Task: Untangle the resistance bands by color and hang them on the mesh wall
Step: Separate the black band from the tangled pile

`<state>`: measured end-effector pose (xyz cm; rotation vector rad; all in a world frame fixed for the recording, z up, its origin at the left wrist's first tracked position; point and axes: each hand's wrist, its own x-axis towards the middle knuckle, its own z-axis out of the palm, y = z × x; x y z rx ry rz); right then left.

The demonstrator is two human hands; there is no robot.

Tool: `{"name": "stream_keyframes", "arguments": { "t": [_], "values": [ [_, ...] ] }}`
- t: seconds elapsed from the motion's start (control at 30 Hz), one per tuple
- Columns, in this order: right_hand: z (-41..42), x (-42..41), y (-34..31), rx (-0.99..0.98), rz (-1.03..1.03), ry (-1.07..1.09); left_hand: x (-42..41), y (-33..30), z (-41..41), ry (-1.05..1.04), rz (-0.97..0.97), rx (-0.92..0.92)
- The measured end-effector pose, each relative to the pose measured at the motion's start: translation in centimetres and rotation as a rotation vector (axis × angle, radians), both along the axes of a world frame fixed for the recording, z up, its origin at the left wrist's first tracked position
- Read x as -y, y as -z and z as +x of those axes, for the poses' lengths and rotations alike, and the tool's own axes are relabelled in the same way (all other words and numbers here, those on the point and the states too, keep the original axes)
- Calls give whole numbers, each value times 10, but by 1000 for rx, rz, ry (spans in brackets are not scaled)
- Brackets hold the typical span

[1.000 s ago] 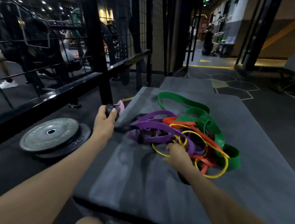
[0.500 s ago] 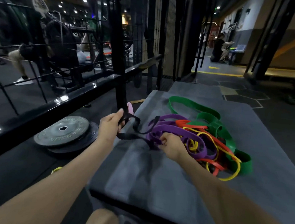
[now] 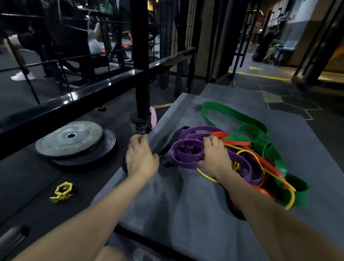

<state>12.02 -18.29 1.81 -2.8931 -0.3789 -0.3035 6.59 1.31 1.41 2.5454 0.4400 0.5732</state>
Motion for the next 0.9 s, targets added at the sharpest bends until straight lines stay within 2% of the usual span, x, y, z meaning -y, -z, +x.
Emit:
{"name": "stream_keyframes", "arguments": {
  "t": [0.17,0.27,0.4,0.63,0.77,0.9],
  "values": [
    [25,-2,14,-167,-119,-39,24,30,23,171,-117,-20],
    [31,-1,22,-97,-88,-28,28,45,34,189,-193,-65],
    [31,-1,34,-46,-122,-61,26,60,38,221,-289,-30],
    [6,17,42,-5,116,-42,18,69,27,277,-284,52],
    [-22,33,50,34,237,-137,5,62,27,288,-238,26],
    [-46,38,56,73,280,-201,8,53,26,242,-305,48]
  ]
}}
